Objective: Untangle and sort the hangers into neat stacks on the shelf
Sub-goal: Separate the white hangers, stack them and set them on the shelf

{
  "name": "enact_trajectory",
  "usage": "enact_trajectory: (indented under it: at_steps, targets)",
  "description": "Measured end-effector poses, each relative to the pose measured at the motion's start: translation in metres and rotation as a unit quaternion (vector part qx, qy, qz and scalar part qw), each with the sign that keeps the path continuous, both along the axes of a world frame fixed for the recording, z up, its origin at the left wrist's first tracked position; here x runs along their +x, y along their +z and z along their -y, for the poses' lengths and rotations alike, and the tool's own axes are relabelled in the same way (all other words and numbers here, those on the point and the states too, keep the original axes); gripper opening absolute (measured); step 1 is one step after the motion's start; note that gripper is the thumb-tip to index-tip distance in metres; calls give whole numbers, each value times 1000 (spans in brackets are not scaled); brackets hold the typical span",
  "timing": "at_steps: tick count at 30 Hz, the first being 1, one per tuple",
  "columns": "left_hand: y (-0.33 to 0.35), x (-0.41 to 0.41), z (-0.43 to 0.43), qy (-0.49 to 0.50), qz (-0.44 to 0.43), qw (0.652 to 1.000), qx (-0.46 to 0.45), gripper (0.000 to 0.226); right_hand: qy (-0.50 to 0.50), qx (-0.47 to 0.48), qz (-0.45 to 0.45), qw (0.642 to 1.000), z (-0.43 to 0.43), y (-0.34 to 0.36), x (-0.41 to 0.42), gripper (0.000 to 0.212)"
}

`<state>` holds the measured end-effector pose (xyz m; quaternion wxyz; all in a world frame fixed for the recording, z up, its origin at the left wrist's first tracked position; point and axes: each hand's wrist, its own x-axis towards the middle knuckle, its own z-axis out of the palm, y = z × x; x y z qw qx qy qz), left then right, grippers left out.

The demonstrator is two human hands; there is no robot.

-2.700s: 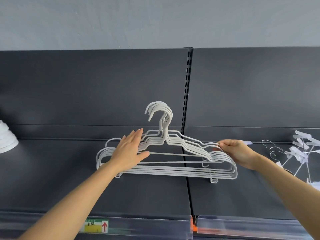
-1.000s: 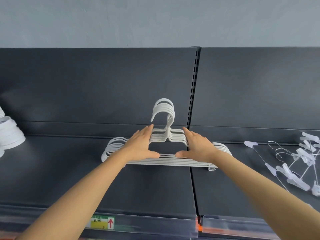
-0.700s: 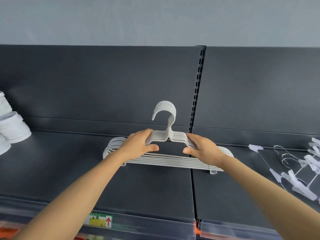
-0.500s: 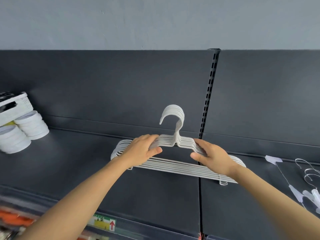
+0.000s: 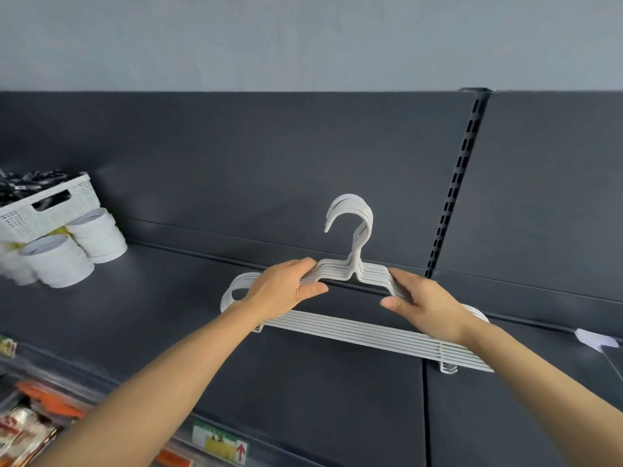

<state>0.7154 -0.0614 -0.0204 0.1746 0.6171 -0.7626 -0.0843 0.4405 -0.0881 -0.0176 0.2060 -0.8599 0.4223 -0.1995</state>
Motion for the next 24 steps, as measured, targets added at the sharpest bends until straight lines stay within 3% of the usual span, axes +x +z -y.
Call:
enact_trajectory:
  at_steps: [14, 19, 24]
  targets:
    - [3, 170, 56, -28, -3, 1000, -15, 36, -40, 0, 4, 999, 32, 7, 169, 29]
    - [-6, 202, 74, -50, -15, 999, -6, 63, -67, 15, -6, 998, 41, 6, 202, 27]
    - [-7, 204, 90, -66, -3, 998, 17, 63, -106, 9, -27, 994, 48, 6, 211, 25]
